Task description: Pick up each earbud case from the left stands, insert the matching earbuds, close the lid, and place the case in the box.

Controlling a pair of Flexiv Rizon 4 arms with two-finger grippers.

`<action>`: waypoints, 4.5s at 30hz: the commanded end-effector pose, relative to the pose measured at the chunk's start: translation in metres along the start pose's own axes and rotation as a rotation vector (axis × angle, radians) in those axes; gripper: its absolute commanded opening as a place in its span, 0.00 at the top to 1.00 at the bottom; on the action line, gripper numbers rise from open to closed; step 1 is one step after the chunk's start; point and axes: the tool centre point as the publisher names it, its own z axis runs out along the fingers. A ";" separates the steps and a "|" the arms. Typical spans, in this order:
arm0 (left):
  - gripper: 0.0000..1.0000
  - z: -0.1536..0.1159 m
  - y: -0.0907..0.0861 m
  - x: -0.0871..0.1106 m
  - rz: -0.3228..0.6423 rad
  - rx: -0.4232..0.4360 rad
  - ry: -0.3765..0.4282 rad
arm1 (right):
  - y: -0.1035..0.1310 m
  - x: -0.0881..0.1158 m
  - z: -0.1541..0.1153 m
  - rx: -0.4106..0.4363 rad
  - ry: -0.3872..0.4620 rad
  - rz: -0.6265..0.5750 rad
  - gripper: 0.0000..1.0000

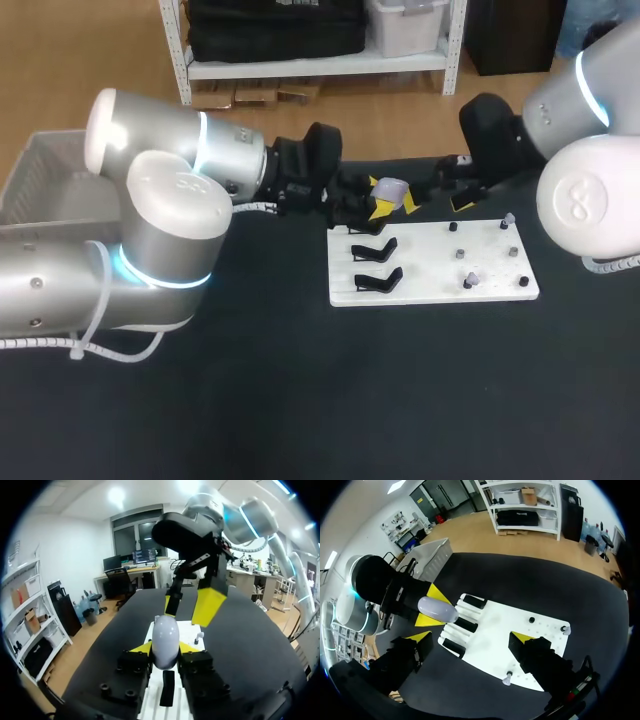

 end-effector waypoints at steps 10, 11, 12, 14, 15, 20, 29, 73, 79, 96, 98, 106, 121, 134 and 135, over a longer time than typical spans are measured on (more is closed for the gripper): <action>1.00 0.000 -0.010 -0.003 0.014 0.026 -0.011 | 0.001 -0.009 0.005 -0.004 -0.012 0.005 0.00; 1.00 0.000 -0.010 -0.002 0.012 0.028 -0.009 | 0.000 -0.010 0.005 -0.004 -0.013 0.004 0.00; 1.00 0.001 -0.010 -0.001 0.010 0.030 -0.009 | -0.001 -0.011 0.004 -0.002 -0.015 0.003 0.00; 1.00 0.002 -0.010 -0.001 0.007 0.033 -0.009 | -0.002 -0.012 0.002 0.000 -0.017 0.001 0.00; 1.00 0.002 -0.010 0.000 0.007 0.034 -0.009 | -0.002 -0.012 0.002 0.002 -0.018 0.001 0.00; 1.00 0.003 -0.012 0.001 0.001 0.039 -0.011 | -0.006 -0.014 -0.001 0.011 -0.021 -0.002 0.00; 1.00 0.001 -0.001 0.004 -0.014 0.047 -0.130 | -0.025 -0.011 -0.023 0.102 -0.035 -0.058 0.00; 1.00 -0.004 0.021 -0.049 -0.049 0.058 -0.363 | -0.114 0.034 -0.037 0.443 0.171 -0.153 0.00; 1.00 -0.004 0.021 -0.049 -0.049 0.058 -0.363 | -0.130 0.037 -0.037 0.502 0.209 -0.162 0.00; 1.00 -0.004 0.021 -0.049 -0.049 0.058 -0.363 | -0.159 0.023 0.003 0.522 0.280 -0.148 0.15; 1.00 -0.004 0.021 -0.049 -0.049 0.058 -0.363 | -0.160 0.021 0.007 0.520 0.283 -0.147 0.22; 1.00 -0.004 0.021 -0.049 -0.049 0.058 -0.363 | -0.168 0.017 0.010 0.533 0.280 -0.107 0.39; 1.00 -0.004 0.021 -0.049 -0.049 0.058 -0.363 | -0.175 0.027 0.014 0.556 0.275 -0.011 0.51; 1.00 -0.004 0.021 -0.049 -0.049 0.058 -0.363 | -0.179 0.027 0.019 0.544 0.279 0.006 0.56; 1.00 -0.004 0.021 -0.049 -0.049 0.058 -0.363 | -0.179 0.026 0.020 0.544 0.279 0.006 0.60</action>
